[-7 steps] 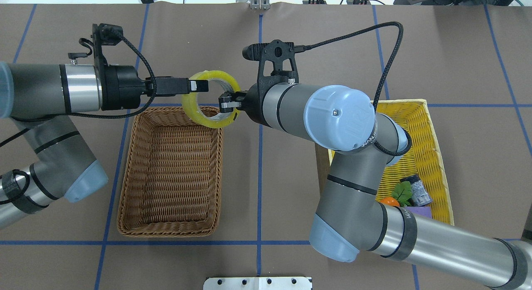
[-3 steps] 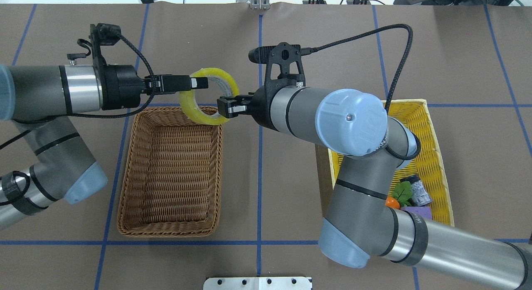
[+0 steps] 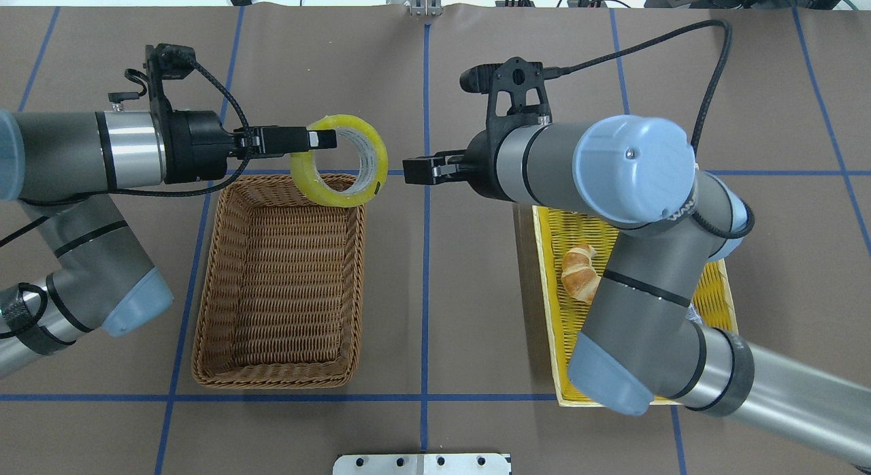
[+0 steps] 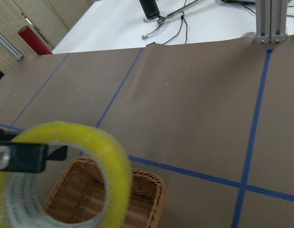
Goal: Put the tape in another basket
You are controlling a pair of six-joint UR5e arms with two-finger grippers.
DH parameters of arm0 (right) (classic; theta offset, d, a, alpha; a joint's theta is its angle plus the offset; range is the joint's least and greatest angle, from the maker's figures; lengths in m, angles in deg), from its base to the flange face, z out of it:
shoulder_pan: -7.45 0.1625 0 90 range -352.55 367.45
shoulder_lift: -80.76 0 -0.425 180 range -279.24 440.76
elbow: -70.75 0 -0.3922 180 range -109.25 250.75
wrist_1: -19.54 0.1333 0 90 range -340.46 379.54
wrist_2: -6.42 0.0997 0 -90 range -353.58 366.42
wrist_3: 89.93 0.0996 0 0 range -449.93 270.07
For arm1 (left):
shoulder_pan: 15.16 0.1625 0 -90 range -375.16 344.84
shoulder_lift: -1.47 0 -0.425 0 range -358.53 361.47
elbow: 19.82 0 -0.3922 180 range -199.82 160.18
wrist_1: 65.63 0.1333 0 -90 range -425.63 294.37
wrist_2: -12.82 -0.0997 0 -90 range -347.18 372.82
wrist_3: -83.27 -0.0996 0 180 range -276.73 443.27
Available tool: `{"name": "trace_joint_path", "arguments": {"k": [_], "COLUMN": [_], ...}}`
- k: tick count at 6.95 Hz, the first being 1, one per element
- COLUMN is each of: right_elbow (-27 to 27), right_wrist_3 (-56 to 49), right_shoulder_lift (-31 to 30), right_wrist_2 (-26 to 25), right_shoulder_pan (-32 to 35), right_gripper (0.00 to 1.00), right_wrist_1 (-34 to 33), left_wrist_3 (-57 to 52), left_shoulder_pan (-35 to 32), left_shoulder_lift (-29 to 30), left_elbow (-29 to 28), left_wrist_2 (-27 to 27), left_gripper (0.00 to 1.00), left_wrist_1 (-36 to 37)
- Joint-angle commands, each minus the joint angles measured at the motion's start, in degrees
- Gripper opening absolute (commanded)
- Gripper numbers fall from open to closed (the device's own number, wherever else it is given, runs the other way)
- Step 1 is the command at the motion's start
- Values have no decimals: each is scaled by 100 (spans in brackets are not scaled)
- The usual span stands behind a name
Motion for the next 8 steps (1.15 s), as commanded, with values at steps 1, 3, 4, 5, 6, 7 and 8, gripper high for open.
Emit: {"name": "trace_joint_path", "arguments": {"k": [1,3,4,5,6,7,8], "right_elbow": [205,558,585,594,785,874,875], "right_wrist_3": [-1108,-3228,-3419,-4030,-4975,-5759,-5985], "right_shoulder_lift": [-18,-124,-342,-727,-1018,-1386,-1921], "right_wrist_2": [1510,2455,2954,3133,3431,3608,3636], "right_shoulder_pan": [1407,2639,3237,3669,4239,4671,5154], "right_gripper": [100,100,100,100,100,100,100], "right_wrist_1": [-1446,-2622,-2959,-2980,-3041,-3172,-3164], "left_wrist_3": [1305,2556,2667,2642,2581,2571,2528], "left_shoulder_pan": [149,430,640,808,870,871,888], "left_shoulder_lift": [-171,-382,-513,-697,-734,-761,-778], "left_elbow": [4,4,-5,-22,-66,-144,-154], "left_wrist_2": [-96,-543,-693,-843,-914,-914,-923], "left_gripper": [0,0,0,0,0,0,0], "left_wrist_1": [-157,-203,-202,-211,-237,-333,-360]}}
